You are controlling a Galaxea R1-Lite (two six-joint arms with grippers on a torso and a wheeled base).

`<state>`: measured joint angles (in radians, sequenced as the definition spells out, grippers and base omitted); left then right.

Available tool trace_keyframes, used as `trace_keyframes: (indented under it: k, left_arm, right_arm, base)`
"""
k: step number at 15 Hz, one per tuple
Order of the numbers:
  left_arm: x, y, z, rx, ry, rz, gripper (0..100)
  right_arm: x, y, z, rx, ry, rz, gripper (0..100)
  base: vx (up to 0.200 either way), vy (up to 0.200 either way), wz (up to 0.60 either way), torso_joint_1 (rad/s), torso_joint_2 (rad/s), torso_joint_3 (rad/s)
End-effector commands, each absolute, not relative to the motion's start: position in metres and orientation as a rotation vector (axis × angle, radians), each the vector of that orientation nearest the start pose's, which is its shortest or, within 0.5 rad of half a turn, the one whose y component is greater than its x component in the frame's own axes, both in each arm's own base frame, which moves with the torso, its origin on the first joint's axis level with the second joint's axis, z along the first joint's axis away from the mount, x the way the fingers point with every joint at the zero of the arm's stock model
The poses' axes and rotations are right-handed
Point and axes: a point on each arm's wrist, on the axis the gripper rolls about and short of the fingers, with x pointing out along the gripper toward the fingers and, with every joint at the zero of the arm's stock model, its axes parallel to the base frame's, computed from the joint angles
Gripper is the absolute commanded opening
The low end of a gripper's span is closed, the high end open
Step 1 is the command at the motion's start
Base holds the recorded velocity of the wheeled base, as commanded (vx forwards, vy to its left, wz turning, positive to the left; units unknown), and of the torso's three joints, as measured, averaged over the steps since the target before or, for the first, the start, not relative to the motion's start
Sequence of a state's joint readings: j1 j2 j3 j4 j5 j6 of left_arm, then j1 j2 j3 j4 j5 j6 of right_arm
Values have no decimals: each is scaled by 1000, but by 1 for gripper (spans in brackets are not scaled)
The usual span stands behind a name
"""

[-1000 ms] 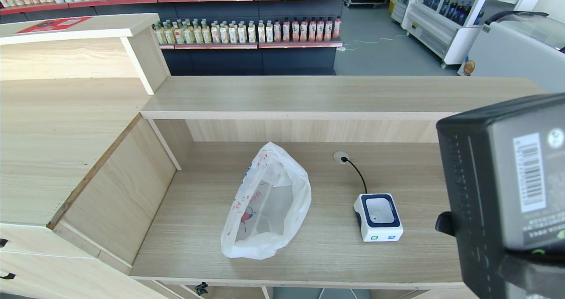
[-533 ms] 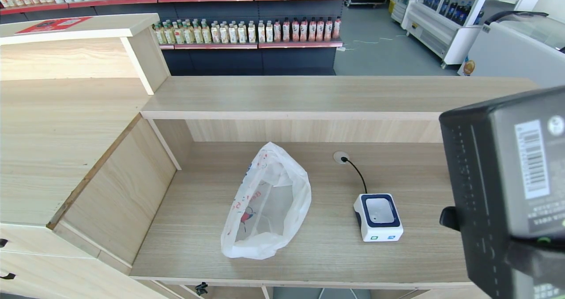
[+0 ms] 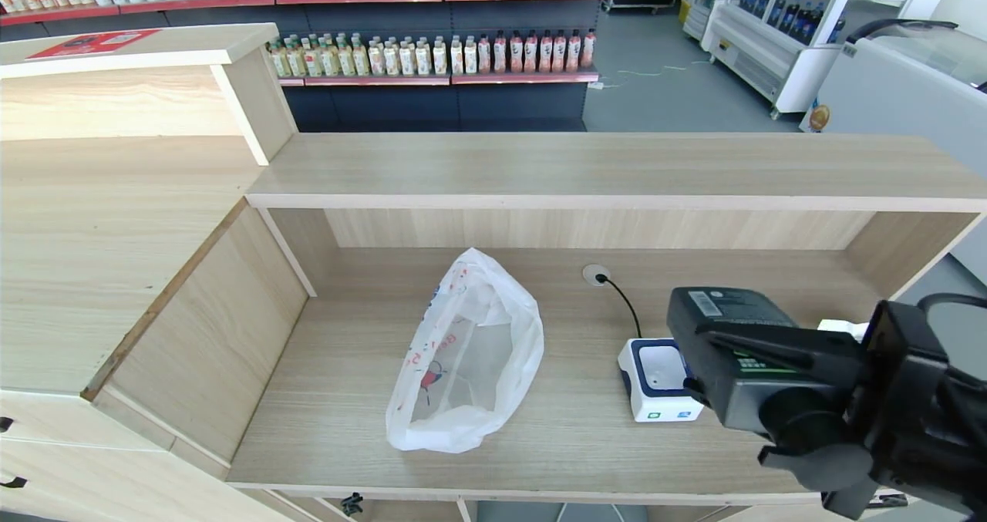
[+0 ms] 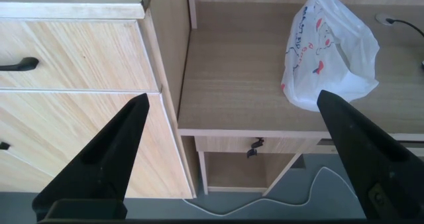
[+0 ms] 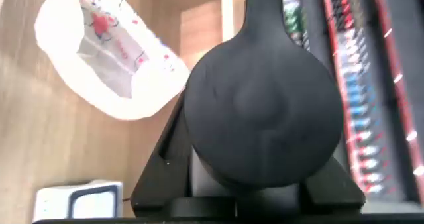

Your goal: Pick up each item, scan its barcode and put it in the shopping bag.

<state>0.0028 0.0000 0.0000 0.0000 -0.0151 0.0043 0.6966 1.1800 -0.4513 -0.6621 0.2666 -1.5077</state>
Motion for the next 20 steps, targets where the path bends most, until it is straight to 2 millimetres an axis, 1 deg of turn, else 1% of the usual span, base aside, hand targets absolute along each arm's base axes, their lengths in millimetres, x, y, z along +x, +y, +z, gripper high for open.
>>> trace_keyframes:
  k: [1,2,3,4,5,6,7,8,9,10,11,12,13,14,15,16,17,19,20]
  left_arm:
    - [-23,0,75,5,0,-12,100]
    - [-23,0,75,5,0,-12,100]
    - [-23,0,75,5,0,-11,100]
    - [-23,0,75,5,2,-12,100]
    - [-23,0,75,5,0,-11,100]
    - [-23,0,75,5,2,-12,100]
    - [-23,0,75,5,0,-12,100]
    - [-23,0,75,5,2,-12,100]
    - [-23,0,75,5,0,-12,100]
    - [-23,0,75,5,0,-12,100]
    - [-23,0,75,5,0,-12,100]
    - [-23,0,75,5,0,-12,100]
    - [-23,0,75,5,0,-12,100]
    - [-23,0,75,5,0,-12,100]
    - [-23,0,75,5,2,-12,100]
    - [-23,0,75,5,0,-12,100]
    - [-23,0,75,5,0,-12,100]
    - [-23,0,75,5,0,-11,100]
    - [-23,0,75,5,0,-11,100]
  right_arm:
    - [133,94,213,-1246,-390,704,0]
    - [139,90,209,-1100,-225,616,0]
    - [143,89,211,-967,-126,521,0]
    - [146,88,214,-904,-85,458,0]
    - [155,88,224,-702,24,217,0]
    - [166,86,228,-577,83,66,0]
    - [172,85,231,-530,101,24,0]
    - [188,71,242,-460,130,-46,0]
    - [202,56,253,-418,157,-48,0]
    - [210,43,267,-375,154,-16,0]
    - [214,37,270,-362,158,-13,0]
    - [223,15,283,-338,135,-4,0]
    - [232,2,287,-330,118,-15,0]
    - [235,-5,289,-330,105,-32,0]
    - [241,-13,290,-325,82,-54,0]
    - [251,-15,286,-328,62,-63,0]
    - [256,-20,283,-328,59,-81,0]
    - [252,-24,265,-374,121,-83,0]
    - [249,-27,263,-386,132,-88,0]
  base:
    - [0,0,0,0,0,0]
    - [0,0,0,0,0,0]
    - [0,0,0,0,0,0]
    - [0,0,0,0,0,0]
    - [0,0,0,0,0,0]
    - [0,0,0,0,0,0]
    - [0,0,0,0,0,0]
    - [0,0,0,0,0,0]
    - [0,0,0,0,0,0]
    - [0,0,0,0,0,0]
    - [0,0,0,0,0,0]
    - [0,0,0,0,0,0]
    - [0,0,0,0,0,0]
    - [0,0,0,0,0,0]
    - [0,0,0,0,0,0]
    - [0,0,0,0,0,0]
    - [0,0,0,0,0,0]
    - [0,0,0,0,0,0]
    - [0,0,0,0,0,0]
